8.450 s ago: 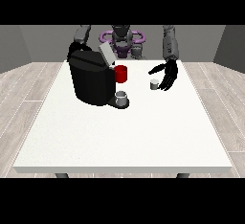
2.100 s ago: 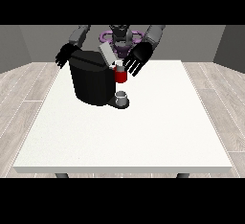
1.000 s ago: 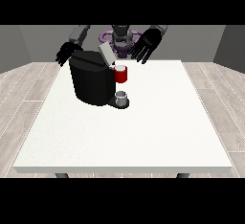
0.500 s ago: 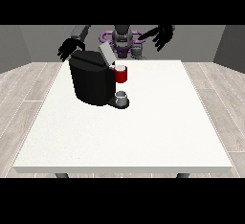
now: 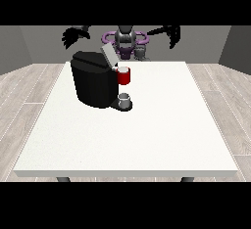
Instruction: Insert the coffee pod into the coffee machine and close the lid
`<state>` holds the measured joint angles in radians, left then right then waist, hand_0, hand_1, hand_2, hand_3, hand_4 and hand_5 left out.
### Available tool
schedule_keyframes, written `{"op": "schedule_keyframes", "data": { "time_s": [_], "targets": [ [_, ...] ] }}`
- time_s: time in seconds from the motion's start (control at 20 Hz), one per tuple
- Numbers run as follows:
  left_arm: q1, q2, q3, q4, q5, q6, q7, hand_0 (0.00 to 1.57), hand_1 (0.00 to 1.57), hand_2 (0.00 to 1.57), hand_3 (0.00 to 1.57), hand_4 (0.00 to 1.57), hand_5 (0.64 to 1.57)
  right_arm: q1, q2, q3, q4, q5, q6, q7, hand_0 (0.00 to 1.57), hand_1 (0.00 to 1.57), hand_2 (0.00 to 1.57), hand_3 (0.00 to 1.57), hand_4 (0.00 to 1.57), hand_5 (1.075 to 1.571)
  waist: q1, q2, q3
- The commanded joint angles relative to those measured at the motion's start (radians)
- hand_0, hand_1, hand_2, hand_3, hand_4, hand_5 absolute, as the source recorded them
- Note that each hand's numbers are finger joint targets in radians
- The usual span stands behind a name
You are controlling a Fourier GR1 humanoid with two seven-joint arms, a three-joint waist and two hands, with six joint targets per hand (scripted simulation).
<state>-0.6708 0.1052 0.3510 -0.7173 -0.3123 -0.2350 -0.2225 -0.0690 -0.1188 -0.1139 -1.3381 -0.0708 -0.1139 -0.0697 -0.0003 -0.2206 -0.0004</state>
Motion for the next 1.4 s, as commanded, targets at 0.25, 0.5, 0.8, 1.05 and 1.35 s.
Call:
{"op": "schedule_keyframes", "data": {
  "time_s": [0.25,0.5,0.8,1.05,1.35],
  "targets": [
    [0.136,-0.034,0.024,-0.070,0.095,-0.030,-0.013,0.00,0.00,0.00,0.00,0.00,1.571,-0.096,-0.068,0.036,-0.148,-0.016,0.087,0.105,0.00,0.00,0.00,0.00,0.04,1.571,0.031,-0.024,0.0001],
    [0.212,-0.102,-0.026,-0.120,0.132,-0.051,-0.010,0.00,0.00,0.00,0.00,0.00,1.571,-0.163,-0.044,0.087,-0.144,0.007,0.082,0.172,0.00,0.00,0.00,0.00,0.00,1.571,0.107,-0.028,0.0000],
    [0.273,-0.096,-0.066,-0.292,0.179,-0.067,0.036,0.00,0.00,0.00,0.00,0.11,1.571,-0.132,-0.043,0.109,-0.100,0.063,0.118,0.032,0.00,0.00,0.00,0.00,0.24,1.571,0.136,0.037,0.0006],
    [0.318,-0.035,-0.045,-0.371,0.243,-0.070,0.054,0.00,0.00,0.00,0.00,0.00,1.571,-0.221,-0.079,0.080,-0.101,0.025,0.182,0.078,0.00,0.00,0.00,0.00,0.12,1.571,0.112,0.108,0.0004],
    [0.361,-0.096,-0.155,-0.540,0.272,-0.030,0.150,0.00,0.00,0.00,0.00,0.00,1.571,-0.280,-0.076,0.016,0.044,-0.013,0.207,0.020,0.00,0.00,0.00,0.00,0.00,1.571,0.153,0.153,0.0007]
  ]
}}
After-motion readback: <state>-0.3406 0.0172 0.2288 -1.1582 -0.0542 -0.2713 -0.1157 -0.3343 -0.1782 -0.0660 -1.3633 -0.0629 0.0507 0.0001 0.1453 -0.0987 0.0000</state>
